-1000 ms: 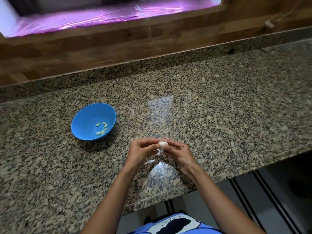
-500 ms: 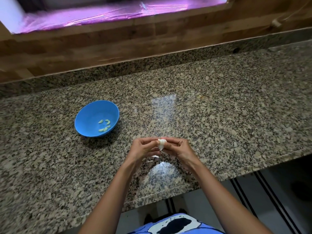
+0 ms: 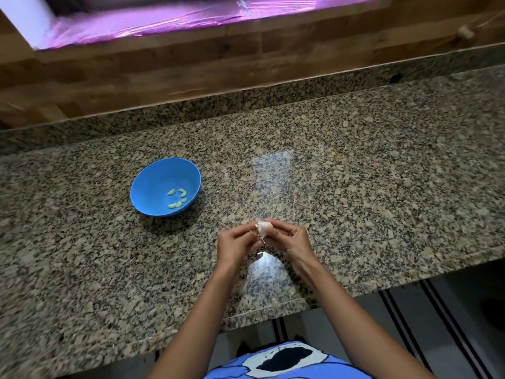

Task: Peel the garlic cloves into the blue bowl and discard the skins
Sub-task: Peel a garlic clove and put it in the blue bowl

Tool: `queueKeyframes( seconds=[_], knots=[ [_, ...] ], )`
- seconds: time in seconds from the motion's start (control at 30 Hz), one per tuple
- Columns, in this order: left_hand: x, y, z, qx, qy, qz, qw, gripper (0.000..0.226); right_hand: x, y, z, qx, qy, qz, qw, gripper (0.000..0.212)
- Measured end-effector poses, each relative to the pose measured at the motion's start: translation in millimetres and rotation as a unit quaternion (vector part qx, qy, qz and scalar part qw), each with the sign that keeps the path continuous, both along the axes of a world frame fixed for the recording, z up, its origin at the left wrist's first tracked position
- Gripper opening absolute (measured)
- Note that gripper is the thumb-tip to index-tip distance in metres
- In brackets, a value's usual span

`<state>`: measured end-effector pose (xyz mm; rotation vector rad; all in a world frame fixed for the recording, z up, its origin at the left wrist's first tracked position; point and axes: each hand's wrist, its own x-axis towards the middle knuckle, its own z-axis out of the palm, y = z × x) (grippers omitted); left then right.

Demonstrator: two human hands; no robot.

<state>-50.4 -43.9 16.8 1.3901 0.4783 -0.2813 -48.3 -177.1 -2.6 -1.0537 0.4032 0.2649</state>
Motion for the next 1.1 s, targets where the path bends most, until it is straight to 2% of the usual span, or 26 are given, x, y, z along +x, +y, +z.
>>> queueKeyframes(
  seconds=[0.1,0.3,0.4,0.43,0.5,0.6,0.7,0.8,0.9,0.97,1.03,1.1],
  knots=[
    [-3,7,3,-0.055,0.051,-0.031,0.997,0.028,-1,-5,-1,-0.011,0.007,0.029,0.999,0.026],
    [0,6,-2,-0.006,0.006,-0.044,0.999,0.012,-4,-7,-3,-0.049,0.005,0.053,0.997,0.028],
    [3,10,-5,-0.029,0.029,-0.034,0.999,0.017,-4,-12,-2,-0.071,-0.005,0.068,0.995,0.026],
    [5,12,-6,-0.045,0.042,-0.027,0.998,0.016,-4,-13,-1,-0.085,-0.009,0.073,0.994,0.026],
    [8,19,-8,-0.042,0.053,-0.017,0.998,0.011,-2,-15,-2,-0.187,-0.031,0.083,0.978,0.027],
    [13,34,-12,0.006,0.038,-0.02,0.999,0.017,2,-22,-10,-0.347,-0.059,0.082,0.932,0.034],
    [14,43,-19,0.132,-0.004,-0.07,0.989,0.018,5,-27,-12,-0.426,-0.08,0.093,0.896,0.038],
    [13,45,-22,0.235,-0.044,-0.112,0.965,0.012,5,-29,-16,-0.46,-0.096,0.101,0.877,0.026],
    [13,44,-23,0.259,-0.062,-0.11,0.958,0.015,3,-30,-19,-0.477,-0.099,0.103,0.867,0.04],
    [13,44,-24,0.3,-0.066,-0.125,0.943,0.017,1,-26,-16,-0.539,-0.117,0.09,0.829,0.053],
    [15,45,-25,0.329,-0.065,-0.138,0.932,0.017,-6,-16,-7,-0.577,-0.17,0.032,0.798,0.051],
    [18,45,-23,0.344,-0.064,-0.15,0.925,0.013,-16,-3,1,-0.54,-0.223,-0.003,0.811,0.038]
  ],
)
